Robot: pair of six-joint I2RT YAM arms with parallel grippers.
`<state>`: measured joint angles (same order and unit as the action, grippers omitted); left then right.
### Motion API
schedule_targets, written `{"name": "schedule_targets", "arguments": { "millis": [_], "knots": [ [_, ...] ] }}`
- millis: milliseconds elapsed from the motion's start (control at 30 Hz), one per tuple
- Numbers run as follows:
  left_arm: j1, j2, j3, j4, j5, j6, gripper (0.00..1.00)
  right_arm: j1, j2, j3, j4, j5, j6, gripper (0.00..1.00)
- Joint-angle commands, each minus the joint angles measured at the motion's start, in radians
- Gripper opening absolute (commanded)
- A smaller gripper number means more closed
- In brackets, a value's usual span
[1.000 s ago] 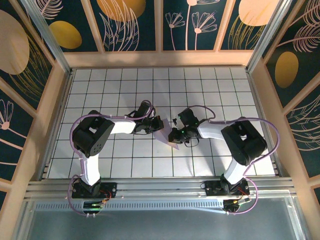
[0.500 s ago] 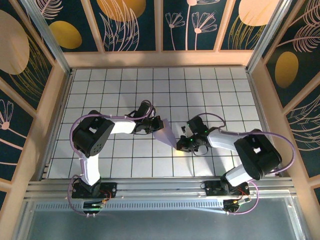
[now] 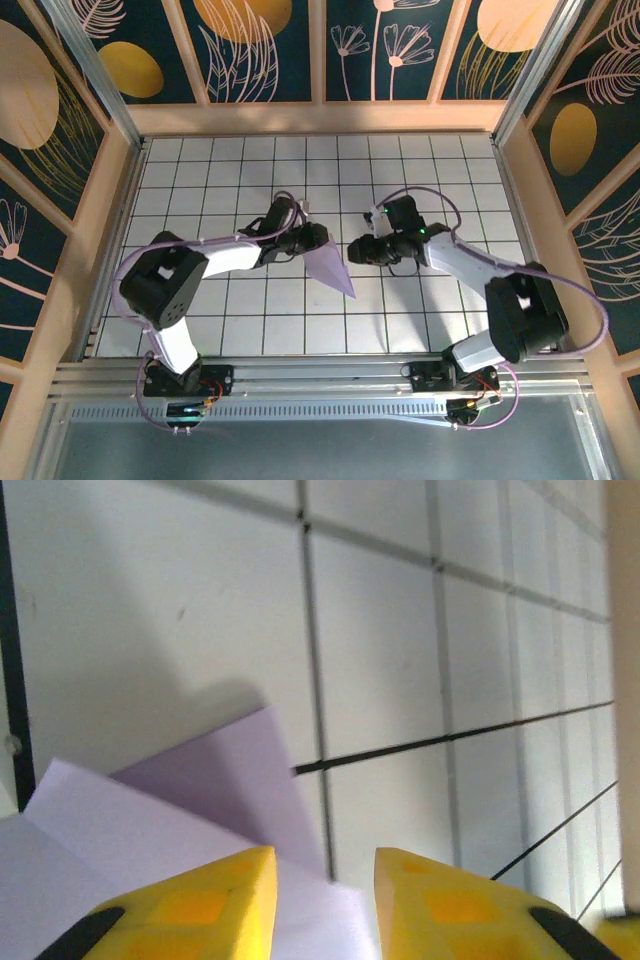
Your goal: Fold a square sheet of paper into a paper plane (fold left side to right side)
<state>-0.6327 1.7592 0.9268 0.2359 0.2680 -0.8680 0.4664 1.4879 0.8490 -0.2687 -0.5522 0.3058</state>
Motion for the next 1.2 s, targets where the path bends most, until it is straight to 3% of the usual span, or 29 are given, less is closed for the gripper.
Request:
{"name": "schedule_targets", "arguments": {
  "millis": [0, 200, 400, 767, 933, 1000, 1100, 1167],
  "knots": [
    [0.011, -0.109, -0.049, 0.028, -0.119, 0.013, 0.33, -0.004, 0.111, 0.052, 0.059, -0.035, -0.103, 0.40],
    [0.024, -0.183, -0.129, 0.032, -0.211, -0.008, 0.35, 0.019, 0.207, 0.093, 0.106, -0.087, -0.138, 0.42],
    [0.026, -0.193, -0.137, 0.038, -0.226, -0.011, 0.36, 0.042, 0.249, 0.061, 0.169, -0.113, -0.103, 0.43],
    [0.025, -0.225, -0.162, 0.070, -0.222, -0.027, 0.39, 0.060, 0.281, 0.064, 0.181, -0.126, -0.086, 0.27],
    [0.027, -0.245, -0.167, 0.099, -0.212, -0.027, 0.39, 0.060, 0.302, 0.077, 0.179, -0.116, -0.089, 0.26],
    [0.026, -0.251, -0.172, 0.108, -0.212, -0.030, 0.39, 0.060, 0.313, 0.087, 0.177, -0.120, -0.090, 0.19],
    [0.028, -0.268, -0.188, 0.134, -0.210, -0.038, 0.40, 0.058, 0.291, 0.096, 0.176, -0.114, -0.090, 0.02],
    [0.027, -0.288, -0.201, 0.160, -0.209, -0.050, 0.44, 0.049, 0.239, 0.091, 0.188, -0.110, -0.091, 0.00]
  ]
}}
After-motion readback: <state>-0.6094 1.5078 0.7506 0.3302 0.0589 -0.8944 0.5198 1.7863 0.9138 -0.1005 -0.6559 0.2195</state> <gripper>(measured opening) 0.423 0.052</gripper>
